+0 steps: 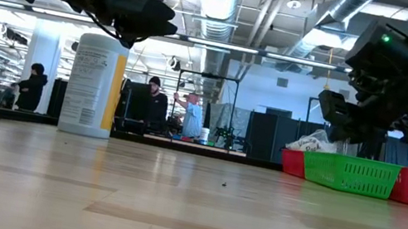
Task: Pick & Place Travel size toiletries
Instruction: Put the silver nail cutter into the bottom green bin, then return to Home Position
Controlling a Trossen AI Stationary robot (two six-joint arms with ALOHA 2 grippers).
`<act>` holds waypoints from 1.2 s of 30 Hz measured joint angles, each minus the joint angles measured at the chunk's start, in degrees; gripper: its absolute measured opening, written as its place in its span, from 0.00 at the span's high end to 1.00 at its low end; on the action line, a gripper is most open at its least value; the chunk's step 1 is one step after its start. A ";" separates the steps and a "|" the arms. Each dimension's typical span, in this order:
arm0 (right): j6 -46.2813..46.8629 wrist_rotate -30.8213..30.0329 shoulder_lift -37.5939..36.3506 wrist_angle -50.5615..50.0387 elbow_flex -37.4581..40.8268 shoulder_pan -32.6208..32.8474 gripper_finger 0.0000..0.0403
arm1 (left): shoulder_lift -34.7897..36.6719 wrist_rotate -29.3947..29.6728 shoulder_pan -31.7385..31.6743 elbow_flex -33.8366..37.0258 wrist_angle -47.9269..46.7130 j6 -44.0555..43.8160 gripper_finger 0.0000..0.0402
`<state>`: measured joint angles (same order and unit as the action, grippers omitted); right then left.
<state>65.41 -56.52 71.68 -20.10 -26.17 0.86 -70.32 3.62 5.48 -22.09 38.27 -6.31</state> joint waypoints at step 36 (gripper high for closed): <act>-14.37 -15.54 -8.86 -0.82 -3.56 13.09 0.64 | 23.85 -3.31 0.02 11.28 -0.45 -0.45 0.60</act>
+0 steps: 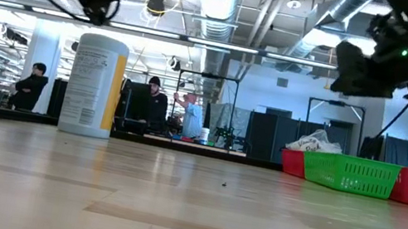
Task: Pick & Place Travel size toiletries
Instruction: Return to Home Position
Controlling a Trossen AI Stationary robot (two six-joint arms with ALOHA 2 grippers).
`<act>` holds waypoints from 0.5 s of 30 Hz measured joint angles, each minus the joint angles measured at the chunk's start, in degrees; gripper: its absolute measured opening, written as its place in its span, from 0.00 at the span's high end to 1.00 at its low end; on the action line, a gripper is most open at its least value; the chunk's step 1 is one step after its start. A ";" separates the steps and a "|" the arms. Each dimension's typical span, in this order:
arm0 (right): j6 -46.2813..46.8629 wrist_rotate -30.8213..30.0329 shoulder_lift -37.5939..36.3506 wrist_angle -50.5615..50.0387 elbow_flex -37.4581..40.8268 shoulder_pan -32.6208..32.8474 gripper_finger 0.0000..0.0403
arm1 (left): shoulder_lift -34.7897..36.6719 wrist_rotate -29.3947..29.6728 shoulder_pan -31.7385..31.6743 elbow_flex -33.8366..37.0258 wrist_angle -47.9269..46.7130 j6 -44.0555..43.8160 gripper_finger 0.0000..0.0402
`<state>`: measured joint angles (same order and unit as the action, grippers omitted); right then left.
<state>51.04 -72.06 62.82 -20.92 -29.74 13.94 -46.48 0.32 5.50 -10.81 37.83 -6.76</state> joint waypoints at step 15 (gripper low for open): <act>-5.70 -7.86 -11.12 -6.04 0.00 9.41 0.69 | 22.60 4.43 -0.01 5.09 -17.45 -1.06 0.60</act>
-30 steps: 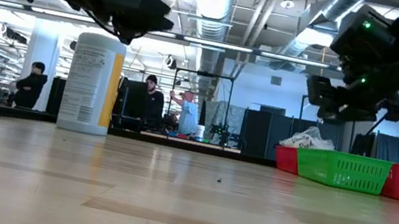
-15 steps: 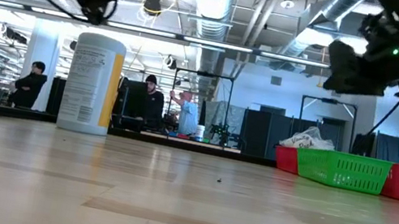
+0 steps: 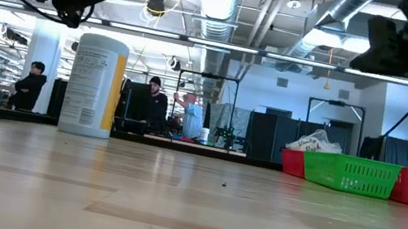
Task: Pick & Place Travel size toiletries
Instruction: Return to Home Position
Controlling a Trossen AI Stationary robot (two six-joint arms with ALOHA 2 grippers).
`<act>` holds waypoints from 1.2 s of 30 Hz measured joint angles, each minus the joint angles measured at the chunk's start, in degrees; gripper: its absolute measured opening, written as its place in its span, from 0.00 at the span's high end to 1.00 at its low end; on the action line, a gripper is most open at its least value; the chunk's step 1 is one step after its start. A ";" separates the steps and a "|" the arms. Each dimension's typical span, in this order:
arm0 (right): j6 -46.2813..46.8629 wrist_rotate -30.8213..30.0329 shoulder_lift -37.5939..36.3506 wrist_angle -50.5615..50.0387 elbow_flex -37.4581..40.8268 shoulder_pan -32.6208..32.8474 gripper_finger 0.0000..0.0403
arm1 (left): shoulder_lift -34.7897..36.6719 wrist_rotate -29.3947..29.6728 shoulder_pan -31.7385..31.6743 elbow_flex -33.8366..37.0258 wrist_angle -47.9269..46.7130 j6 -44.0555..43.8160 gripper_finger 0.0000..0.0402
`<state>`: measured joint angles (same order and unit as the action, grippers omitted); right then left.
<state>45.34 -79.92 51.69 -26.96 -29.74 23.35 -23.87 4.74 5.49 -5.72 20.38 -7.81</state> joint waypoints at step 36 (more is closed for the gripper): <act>58.86 -10.12 -1.59 -45.62 5.94 21.69 0.70 | 22.40 2.67 -0.14 -0.07 -21.95 1.33 0.60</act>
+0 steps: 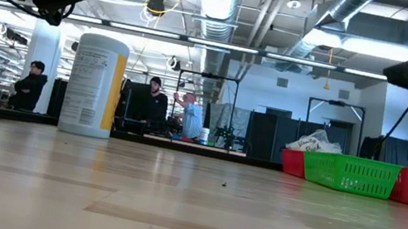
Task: Pick & Place Travel size toiletries
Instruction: Return to Home Position
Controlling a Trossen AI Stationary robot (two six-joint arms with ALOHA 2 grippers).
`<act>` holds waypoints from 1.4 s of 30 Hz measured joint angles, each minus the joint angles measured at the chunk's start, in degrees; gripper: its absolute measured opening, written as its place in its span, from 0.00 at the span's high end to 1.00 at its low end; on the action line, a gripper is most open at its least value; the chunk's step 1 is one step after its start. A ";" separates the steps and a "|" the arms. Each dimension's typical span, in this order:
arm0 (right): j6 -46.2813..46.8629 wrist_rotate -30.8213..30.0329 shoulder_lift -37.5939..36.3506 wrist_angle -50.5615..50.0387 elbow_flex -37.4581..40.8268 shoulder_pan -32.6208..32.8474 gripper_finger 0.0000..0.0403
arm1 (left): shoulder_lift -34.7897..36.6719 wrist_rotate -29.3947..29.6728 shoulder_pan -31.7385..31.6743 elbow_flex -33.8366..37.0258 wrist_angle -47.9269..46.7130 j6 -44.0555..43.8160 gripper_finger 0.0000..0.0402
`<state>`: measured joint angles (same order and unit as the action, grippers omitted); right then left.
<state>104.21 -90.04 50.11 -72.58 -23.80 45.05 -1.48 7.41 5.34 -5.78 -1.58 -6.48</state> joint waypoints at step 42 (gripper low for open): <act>-13.98 0.02 -13.31 -13.66 -16.65 10.14 0.98 | -1.70 2.46 -0.02 -0.07 2.57 -1.97 0.60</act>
<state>90.23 -90.02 36.79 -86.23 -40.45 55.19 -3.18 9.87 5.32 -5.85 0.99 -8.45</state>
